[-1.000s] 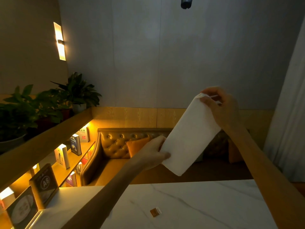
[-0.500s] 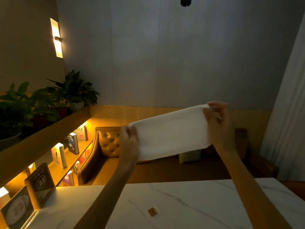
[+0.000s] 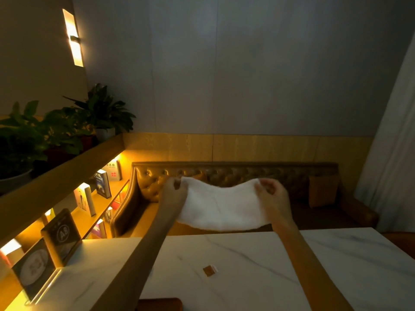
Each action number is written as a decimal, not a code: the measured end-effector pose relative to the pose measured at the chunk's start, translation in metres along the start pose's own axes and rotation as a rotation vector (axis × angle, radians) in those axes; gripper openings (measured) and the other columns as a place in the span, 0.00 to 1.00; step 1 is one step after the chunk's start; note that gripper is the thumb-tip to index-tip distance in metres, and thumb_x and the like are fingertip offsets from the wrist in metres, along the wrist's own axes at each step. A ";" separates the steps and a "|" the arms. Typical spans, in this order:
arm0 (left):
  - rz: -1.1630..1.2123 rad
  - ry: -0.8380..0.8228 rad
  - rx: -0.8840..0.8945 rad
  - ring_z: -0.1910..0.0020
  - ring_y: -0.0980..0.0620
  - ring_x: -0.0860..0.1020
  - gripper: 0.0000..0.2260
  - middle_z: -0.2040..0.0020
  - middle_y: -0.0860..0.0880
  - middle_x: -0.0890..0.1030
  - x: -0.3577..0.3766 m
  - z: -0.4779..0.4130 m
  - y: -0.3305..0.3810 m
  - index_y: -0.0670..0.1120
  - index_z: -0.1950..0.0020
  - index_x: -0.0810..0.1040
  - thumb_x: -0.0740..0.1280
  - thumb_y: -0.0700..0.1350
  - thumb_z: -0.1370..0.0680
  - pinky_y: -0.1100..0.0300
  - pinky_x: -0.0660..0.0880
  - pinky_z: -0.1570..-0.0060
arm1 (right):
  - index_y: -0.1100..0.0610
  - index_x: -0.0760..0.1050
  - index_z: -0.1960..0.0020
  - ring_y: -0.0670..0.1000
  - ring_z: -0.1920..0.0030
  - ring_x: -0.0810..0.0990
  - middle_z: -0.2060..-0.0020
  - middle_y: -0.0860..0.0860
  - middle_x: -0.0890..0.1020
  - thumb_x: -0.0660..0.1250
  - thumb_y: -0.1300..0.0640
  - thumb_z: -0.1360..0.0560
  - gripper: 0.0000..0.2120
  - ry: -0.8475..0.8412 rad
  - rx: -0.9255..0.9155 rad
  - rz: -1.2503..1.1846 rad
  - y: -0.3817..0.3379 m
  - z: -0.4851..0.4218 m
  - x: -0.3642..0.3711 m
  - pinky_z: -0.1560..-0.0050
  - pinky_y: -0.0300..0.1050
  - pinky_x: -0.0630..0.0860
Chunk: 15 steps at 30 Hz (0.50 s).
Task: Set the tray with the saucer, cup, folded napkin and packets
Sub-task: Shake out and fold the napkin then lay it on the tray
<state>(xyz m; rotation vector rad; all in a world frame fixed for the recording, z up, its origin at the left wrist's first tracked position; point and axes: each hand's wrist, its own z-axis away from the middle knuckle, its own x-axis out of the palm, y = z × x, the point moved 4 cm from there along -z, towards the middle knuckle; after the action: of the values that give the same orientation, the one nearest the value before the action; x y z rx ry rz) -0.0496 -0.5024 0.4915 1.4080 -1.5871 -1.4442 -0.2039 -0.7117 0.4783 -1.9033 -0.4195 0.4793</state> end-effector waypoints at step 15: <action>-0.073 0.087 0.273 0.58 0.64 0.77 0.06 0.56 0.58 0.78 0.052 0.052 0.005 0.51 0.47 0.80 0.65 0.49 0.21 0.73 0.69 0.63 | 0.48 0.76 0.38 0.42 0.46 0.81 0.46 0.43 0.83 0.67 0.50 0.25 0.15 -0.069 -0.140 -0.193 -0.016 0.068 0.068 0.50 0.41 0.81</action>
<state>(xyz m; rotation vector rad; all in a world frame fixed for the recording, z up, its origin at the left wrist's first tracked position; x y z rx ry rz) -0.1127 -0.5337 0.4713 1.6742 -1.7432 -1.2219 -0.1819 -0.6187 0.4605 -1.9601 -0.6909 0.3961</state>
